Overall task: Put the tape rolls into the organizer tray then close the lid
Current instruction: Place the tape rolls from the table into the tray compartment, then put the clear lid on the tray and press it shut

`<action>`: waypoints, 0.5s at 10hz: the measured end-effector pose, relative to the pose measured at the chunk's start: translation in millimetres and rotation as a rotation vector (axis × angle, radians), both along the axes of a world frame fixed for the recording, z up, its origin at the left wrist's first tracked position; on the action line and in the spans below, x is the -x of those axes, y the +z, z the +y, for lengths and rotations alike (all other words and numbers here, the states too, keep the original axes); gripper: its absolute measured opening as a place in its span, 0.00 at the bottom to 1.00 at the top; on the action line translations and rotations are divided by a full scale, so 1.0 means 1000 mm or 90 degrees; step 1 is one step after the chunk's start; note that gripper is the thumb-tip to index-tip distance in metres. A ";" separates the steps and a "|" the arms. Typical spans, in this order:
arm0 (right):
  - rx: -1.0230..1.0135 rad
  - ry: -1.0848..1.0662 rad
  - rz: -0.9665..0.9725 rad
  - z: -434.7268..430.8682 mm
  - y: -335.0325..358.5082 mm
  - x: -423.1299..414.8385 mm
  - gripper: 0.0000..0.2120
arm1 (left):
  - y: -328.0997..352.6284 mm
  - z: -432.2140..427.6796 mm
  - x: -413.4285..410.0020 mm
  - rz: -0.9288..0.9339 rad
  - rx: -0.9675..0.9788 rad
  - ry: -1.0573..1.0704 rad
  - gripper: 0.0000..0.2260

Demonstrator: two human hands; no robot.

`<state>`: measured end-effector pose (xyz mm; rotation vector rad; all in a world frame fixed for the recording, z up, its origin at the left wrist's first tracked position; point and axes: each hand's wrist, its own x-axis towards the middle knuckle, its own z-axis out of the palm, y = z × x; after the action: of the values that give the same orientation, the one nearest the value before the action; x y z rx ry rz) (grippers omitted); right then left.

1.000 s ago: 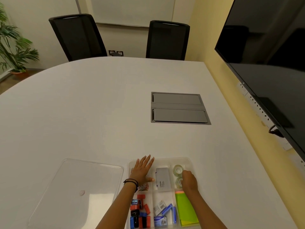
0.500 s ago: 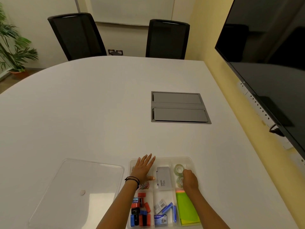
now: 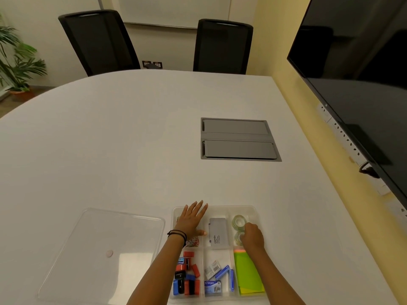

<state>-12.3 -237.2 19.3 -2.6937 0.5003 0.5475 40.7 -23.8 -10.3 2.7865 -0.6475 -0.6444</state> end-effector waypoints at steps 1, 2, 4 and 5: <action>0.006 -0.013 0.034 0.001 0.003 -0.001 0.10 | -0.001 0.001 0.001 0.002 0.004 0.000 0.41; 0.021 -0.017 0.032 0.004 0.010 0.001 0.12 | 0.003 0.001 0.000 0.003 0.006 -0.003 0.42; -0.231 0.107 -0.089 0.031 0.024 0.001 0.15 | 0.011 0.006 0.006 -0.014 0.076 0.011 0.41; -0.350 0.161 -0.102 0.059 0.032 0.002 0.13 | 0.015 0.024 0.014 -0.065 0.161 0.068 0.34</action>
<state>-14.7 -178.5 51.5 -2.2501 -0.0404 0.4481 26.2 -0.2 4.7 2.6090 -0.5526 -0.3730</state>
